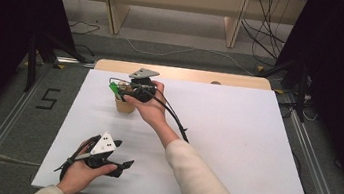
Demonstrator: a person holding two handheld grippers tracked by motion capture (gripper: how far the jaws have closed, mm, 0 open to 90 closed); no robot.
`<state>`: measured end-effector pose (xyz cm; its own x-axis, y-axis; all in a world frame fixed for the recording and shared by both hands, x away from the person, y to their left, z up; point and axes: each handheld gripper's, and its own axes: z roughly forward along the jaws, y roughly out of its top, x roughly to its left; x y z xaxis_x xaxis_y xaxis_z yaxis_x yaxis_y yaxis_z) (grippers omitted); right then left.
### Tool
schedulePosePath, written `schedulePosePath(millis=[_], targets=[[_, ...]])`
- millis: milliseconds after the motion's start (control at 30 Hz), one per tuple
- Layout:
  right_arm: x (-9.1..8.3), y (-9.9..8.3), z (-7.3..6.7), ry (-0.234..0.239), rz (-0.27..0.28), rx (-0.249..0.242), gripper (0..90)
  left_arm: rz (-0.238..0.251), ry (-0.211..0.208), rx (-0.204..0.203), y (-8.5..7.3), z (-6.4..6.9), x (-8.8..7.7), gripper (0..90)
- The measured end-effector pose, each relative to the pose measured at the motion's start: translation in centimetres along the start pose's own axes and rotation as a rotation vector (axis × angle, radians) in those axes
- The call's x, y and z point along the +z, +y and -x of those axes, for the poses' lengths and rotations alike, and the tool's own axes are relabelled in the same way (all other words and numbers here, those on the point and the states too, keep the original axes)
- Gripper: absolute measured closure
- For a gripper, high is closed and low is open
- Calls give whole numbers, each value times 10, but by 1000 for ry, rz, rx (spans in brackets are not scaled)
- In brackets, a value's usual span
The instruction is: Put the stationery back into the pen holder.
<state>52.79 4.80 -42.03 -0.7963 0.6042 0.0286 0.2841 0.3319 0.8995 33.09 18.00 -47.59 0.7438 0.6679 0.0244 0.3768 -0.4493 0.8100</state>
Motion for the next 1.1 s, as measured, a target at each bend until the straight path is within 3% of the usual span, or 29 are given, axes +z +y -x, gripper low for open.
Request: schedulePosePath(millis=[600,1100], targets=[[-42,-18,-2,49,-101,-21,267,-1,5,-6,-1,0,0,204],[-89,-48,13,40,-201,-35,260,-13,11,-2,-1,-1,0,204]])
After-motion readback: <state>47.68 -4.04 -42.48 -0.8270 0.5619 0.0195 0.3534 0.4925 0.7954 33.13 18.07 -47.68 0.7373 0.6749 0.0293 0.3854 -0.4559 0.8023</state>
